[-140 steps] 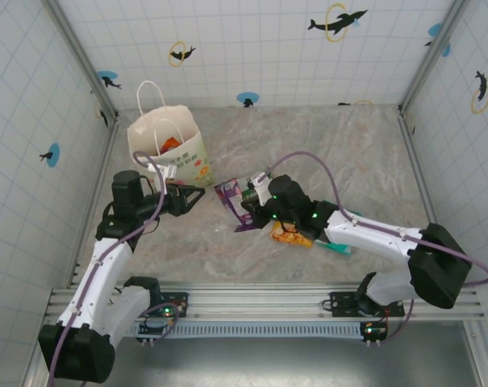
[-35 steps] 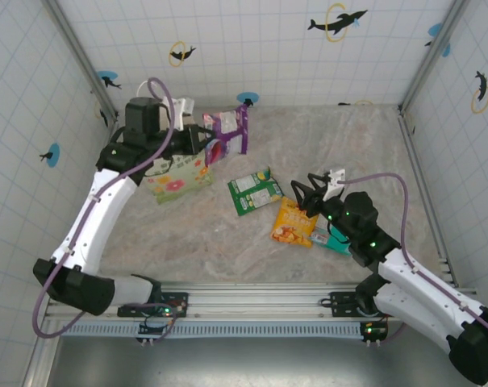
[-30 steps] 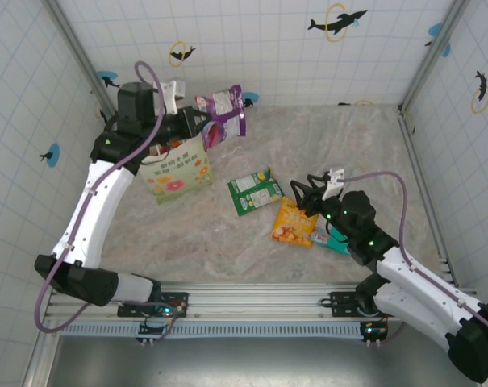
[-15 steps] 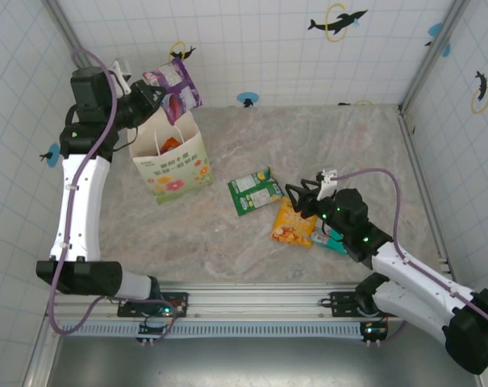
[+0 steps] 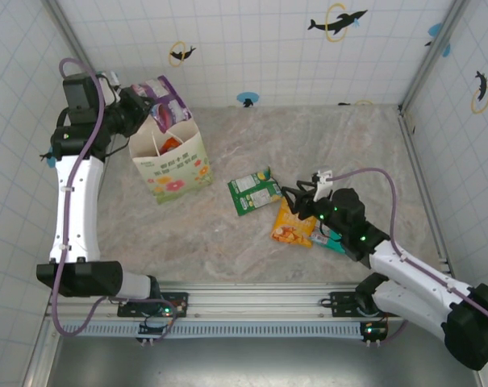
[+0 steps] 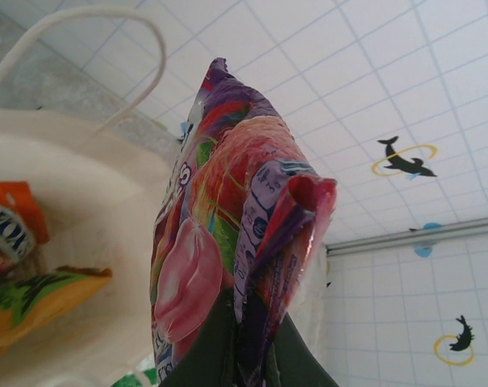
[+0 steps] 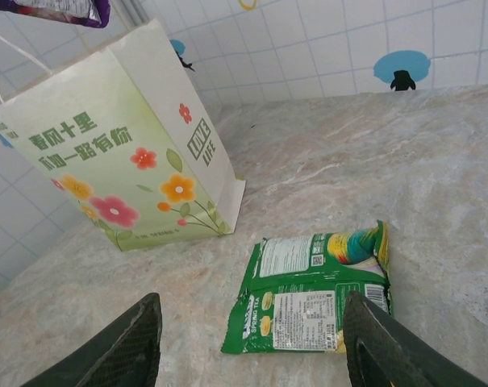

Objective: Place the snacks into the paper bag

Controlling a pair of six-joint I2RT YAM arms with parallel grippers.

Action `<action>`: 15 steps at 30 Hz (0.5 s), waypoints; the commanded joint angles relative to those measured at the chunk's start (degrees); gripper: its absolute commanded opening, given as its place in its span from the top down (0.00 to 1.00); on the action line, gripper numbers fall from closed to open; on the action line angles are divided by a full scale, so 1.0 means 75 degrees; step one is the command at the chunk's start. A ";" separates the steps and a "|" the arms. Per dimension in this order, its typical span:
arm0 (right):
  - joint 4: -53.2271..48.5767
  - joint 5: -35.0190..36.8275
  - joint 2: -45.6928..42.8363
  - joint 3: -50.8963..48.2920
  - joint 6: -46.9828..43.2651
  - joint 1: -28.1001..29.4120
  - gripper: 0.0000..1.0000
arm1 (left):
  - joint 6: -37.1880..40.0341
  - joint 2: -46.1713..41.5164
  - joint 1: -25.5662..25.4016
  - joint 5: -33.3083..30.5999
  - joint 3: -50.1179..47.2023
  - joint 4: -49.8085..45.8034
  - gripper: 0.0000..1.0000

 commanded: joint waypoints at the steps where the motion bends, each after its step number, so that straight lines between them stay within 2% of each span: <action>1: 0.0494 -0.0197 0.0065 0.0188 -0.0139 0.0071 0.39 | 0.0244 -0.0225 0.0066 -0.0378 0.0468 -0.0676 1.00; 7: 0.0694 -0.0177 0.0090 0.0052 -0.0112 0.0160 0.39 | 0.0701 -0.0140 0.0078 -0.1112 0.0538 -0.1375 1.00; 15: 0.0704 -0.0106 0.0120 0.0012 -0.0107 0.0280 0.39 | 0.0917 0.0087 0.0071 -0.0965 0.0075 -0.1398 1.00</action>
